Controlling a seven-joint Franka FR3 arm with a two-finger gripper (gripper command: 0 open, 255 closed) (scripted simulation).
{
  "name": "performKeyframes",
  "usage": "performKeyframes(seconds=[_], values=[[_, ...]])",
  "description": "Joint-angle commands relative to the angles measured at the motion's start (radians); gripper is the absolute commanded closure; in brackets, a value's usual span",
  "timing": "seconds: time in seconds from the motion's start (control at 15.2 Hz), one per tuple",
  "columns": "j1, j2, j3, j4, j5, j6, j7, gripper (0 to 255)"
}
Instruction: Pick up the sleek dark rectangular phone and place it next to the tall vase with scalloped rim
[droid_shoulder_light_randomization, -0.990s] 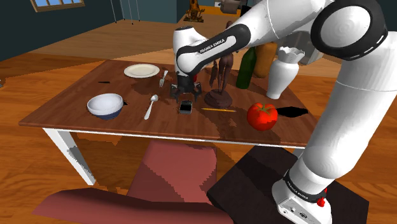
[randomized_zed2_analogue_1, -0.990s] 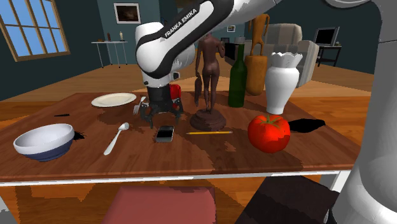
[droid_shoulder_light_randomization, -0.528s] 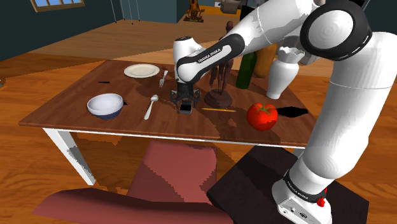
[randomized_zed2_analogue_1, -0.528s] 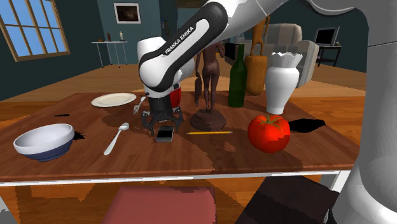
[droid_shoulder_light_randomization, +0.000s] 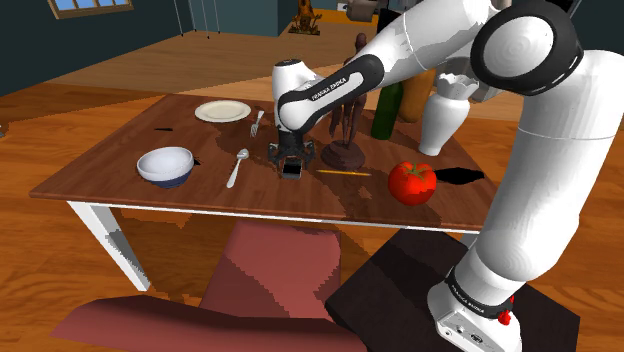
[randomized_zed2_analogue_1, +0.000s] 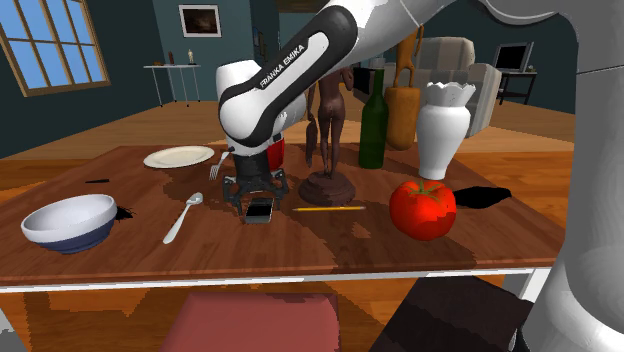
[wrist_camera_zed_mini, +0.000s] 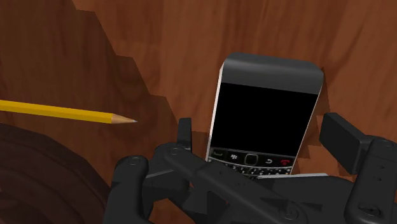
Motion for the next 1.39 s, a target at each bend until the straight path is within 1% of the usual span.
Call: performKeyframes(seconds=[0.0,0.59,1.32], values=[[0.000,0.000,0.000,0.000,0.000,0.000,0.000,255],[0.000,0.000,0.000,0.000,0.000,0.000,0.000,255],[-0.008,-0.072,0.011,0.060,0.037,-0.127,-0.030,255]])
